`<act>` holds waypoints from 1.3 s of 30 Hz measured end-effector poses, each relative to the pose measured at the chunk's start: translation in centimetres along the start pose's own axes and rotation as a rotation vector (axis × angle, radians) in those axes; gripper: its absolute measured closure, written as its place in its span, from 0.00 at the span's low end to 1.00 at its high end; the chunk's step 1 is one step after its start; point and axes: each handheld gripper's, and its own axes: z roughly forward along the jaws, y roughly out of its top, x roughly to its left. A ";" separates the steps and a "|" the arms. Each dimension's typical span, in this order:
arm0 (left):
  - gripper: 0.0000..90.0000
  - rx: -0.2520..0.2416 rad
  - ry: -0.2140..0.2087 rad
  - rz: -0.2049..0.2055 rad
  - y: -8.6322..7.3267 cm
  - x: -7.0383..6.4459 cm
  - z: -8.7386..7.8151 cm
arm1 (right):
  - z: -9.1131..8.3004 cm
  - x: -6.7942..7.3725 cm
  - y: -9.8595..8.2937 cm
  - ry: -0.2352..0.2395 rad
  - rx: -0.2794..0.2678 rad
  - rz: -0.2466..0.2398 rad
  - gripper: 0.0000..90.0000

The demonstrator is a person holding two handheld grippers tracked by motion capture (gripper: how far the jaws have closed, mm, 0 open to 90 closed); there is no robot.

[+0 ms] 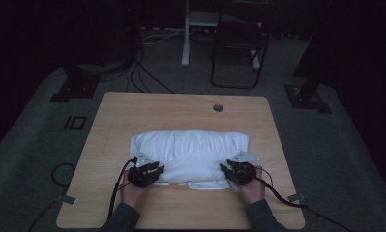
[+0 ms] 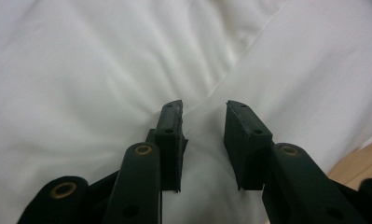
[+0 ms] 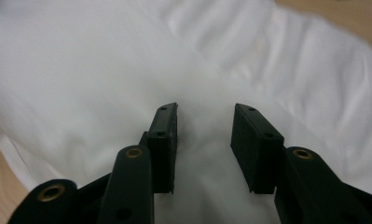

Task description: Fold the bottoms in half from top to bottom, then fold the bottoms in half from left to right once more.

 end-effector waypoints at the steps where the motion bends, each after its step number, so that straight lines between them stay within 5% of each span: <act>1: 0.75 0.011 0.010 -0.006 -0.8 0.1 0.0 | 0.2 -0.1 -0.7 0.005 0.017 0.007 0.68; 12: 0.78 0.013 0.038 -0.044 -2.4 -0.2 -0.9 | 0.6 0.7 -2.1 0.025 0.029 0.046 0.69; 14: 0.66 -0.029 0.033 -0.052 -2.3 0.1 -1.4 | 0.6 0.6 -2.1 0.028 0.029 0.049 0.69; 15: 0.58 -0.102 0.044 -0.087 -2.0 0.8 -2.2 | 0.7 0.6 -2.1 0.034 0.025 0.057 0.69; 16: 0.53 -0.102 0.044 -0.087 -2.0 0.8 -2.2 | 0.7 0.6 -2.1 0.034 0.025 0.057 0.69; 17: 0.46 -0.177 0.083 -0.131 -1.3 1.9 -2.9 | 0.7 0.5 -2.2 0.036 0.021 0.062 0.69; 18: 0.42 -0.177 0.083 -0.131 -1.3 1.9 -2.9 | 0.7 0.6 -2.2 0.034 0.021 0.061 0.69; 20: 0.29 -0.165 0.096 -0.161 -0.5 2.8 -2.8 | 0.8 0.6 -2.1 0.034 0.021 0.061 0.69; 23: 0.25 -0.089 0.182 -0.225 -0.1 4.4 -1.0 | 0.8 0.6 -2.2 0.031 0.019 0.064 0.69; 24: 0.23 -0.089 0.182 -0.225 -0.1 4.4 -1.0 | 0.8 0.6 -2.2 0.031 0.019 0.064 0.69; 27: 0.17 0.027 0.261 -0.234 -1.1 5.0 0.6 | 0.8 0.6 -2.2 0.033 0.015 0.065 0.69; 34: 0.09 0.055 0.326 -0.217 -1.5 4.7 1.0 | 0.7 0.6 -2.3 0.036 0.009 0.063 0.69; 39: 0.02 0.071 0.374 -0.245 -1.5 4.7 1.0 | 0.7 0.6 -2.4 0.038 0.003 0.064 0.69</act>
